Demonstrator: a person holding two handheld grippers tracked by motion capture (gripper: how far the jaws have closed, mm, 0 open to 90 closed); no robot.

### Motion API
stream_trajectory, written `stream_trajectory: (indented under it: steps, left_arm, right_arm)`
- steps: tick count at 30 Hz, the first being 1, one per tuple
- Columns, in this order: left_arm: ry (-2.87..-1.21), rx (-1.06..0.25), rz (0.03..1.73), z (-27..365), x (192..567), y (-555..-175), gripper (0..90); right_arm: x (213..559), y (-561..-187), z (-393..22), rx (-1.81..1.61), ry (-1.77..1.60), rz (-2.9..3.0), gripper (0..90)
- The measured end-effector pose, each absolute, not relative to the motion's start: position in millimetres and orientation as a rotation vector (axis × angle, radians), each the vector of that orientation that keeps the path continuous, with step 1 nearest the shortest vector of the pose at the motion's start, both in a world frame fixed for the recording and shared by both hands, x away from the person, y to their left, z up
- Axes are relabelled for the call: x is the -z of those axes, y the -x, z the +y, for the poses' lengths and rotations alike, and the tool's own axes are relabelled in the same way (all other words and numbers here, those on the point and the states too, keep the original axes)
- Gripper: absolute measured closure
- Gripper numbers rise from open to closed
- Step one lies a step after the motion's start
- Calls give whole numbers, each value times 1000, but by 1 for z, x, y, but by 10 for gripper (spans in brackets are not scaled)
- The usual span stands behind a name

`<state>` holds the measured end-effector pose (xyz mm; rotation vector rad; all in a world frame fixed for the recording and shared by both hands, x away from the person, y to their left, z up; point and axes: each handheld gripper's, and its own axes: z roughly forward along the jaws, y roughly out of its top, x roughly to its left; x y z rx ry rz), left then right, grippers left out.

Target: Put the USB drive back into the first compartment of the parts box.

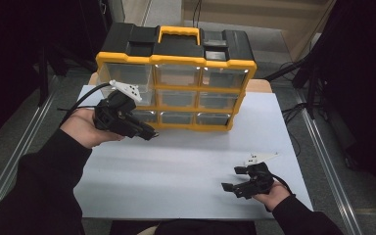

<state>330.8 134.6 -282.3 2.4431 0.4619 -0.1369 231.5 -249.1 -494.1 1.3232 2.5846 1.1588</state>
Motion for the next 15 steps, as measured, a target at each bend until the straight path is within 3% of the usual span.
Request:
stream_trajectory:
  steps: [15]
  left_arm:
    - [-2453,113,464,134,229,-351,801]
  right_arm:
    - [494,-232,-249,-1156,-1308,2593,121]
